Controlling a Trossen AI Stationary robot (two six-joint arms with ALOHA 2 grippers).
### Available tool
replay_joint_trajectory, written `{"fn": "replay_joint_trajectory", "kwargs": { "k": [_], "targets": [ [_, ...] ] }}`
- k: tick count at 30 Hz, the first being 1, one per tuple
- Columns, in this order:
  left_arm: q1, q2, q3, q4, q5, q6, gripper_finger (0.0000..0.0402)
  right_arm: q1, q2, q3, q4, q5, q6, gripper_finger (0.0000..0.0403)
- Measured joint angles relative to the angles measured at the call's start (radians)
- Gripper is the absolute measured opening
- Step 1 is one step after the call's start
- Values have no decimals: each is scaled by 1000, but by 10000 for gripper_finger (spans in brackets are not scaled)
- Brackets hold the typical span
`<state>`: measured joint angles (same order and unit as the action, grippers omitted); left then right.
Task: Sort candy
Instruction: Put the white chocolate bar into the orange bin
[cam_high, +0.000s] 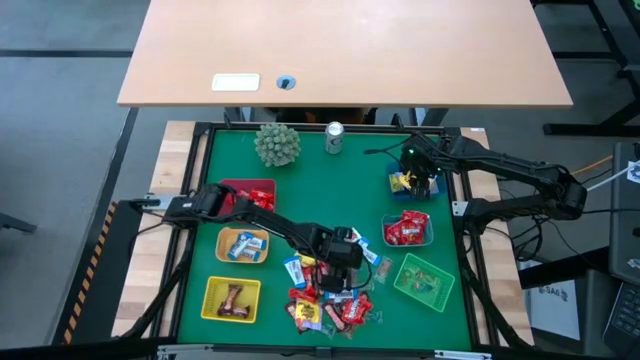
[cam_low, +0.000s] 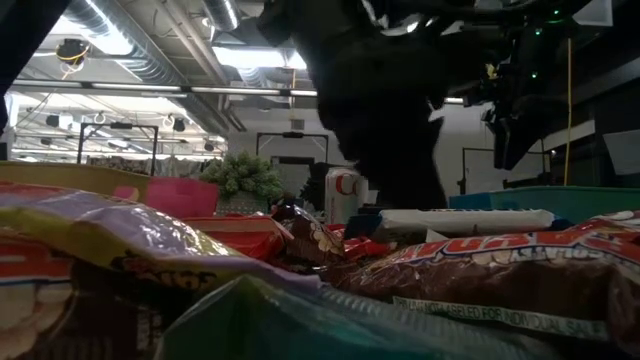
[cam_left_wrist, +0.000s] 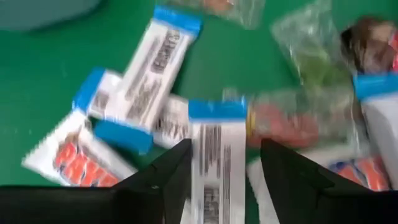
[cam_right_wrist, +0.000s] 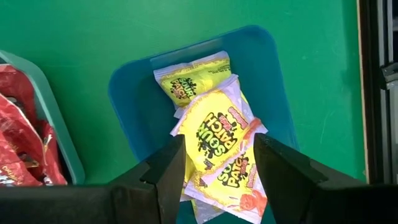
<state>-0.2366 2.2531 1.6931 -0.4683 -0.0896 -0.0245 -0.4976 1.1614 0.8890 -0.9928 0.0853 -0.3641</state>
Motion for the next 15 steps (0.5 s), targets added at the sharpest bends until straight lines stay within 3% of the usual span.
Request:
{"fn": "replay_joint_trajectory", "kwargs": {
  "k": [11,15],
  "targets": [
    [21,16,-6,-24,9,4,180,0,0,0,1,0,0,189],
    [20,16,-6,-30,6,6,160,0,0,0,1,0,0,189]
  ]
}}
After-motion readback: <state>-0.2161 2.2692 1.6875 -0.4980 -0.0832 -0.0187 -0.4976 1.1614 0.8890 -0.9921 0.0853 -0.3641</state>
